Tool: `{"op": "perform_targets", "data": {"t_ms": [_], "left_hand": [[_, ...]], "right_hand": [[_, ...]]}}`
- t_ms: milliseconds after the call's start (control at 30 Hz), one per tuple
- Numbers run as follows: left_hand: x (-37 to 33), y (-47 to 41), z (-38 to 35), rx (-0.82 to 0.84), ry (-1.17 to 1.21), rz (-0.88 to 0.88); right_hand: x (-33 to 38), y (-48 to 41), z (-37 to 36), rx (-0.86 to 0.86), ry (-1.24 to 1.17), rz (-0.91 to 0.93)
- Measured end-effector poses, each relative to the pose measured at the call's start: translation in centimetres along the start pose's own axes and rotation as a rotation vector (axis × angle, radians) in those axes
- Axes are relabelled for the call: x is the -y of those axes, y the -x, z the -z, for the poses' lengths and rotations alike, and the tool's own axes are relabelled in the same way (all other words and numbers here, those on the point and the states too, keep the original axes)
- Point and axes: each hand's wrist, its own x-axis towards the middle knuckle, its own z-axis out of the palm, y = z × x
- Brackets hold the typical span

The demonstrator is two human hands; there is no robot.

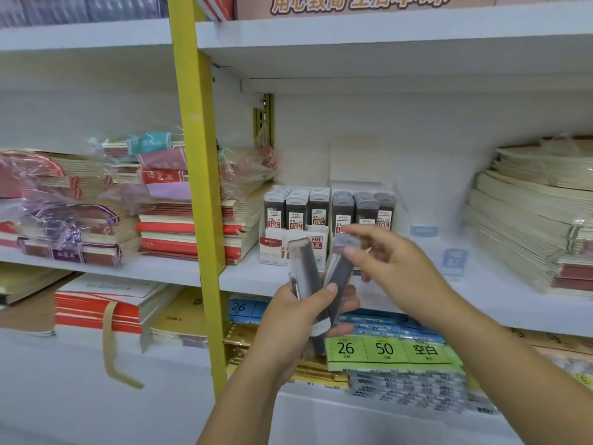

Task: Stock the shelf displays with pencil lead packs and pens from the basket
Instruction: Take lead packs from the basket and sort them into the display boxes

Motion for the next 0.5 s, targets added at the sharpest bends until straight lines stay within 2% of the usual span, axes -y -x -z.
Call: {"op": "perform_targets", "data": {"t_ms": [67,233,300,400,500], "left_hand": [[0.2,0.6,0.0,0.035,-0.025,0.024],[0.0,2.0,0.9,0.063,-0.041,0.115],[0.0,2.4,0.8,0.008,-0.137,0.102],[0.1,2.6,0.2,-0.039,-0.274,0.053],[-0.3,2.7,-0.1,-0.063,-0.331,0.035]], "right_hand": [[0.1,1.1,-0.6,0.065,-0.247,-0.063],[-0.1,1.9,1.0,0.121,-0.487,-0.097],[-0.4,2.1,1.4,0.112,-0.494,-0.102],[-1.1,2.3,1.6,0.069,-0.378,-0.131],[-1.7,2.5,2.2,0.008,-0.441,-0.163]]}}
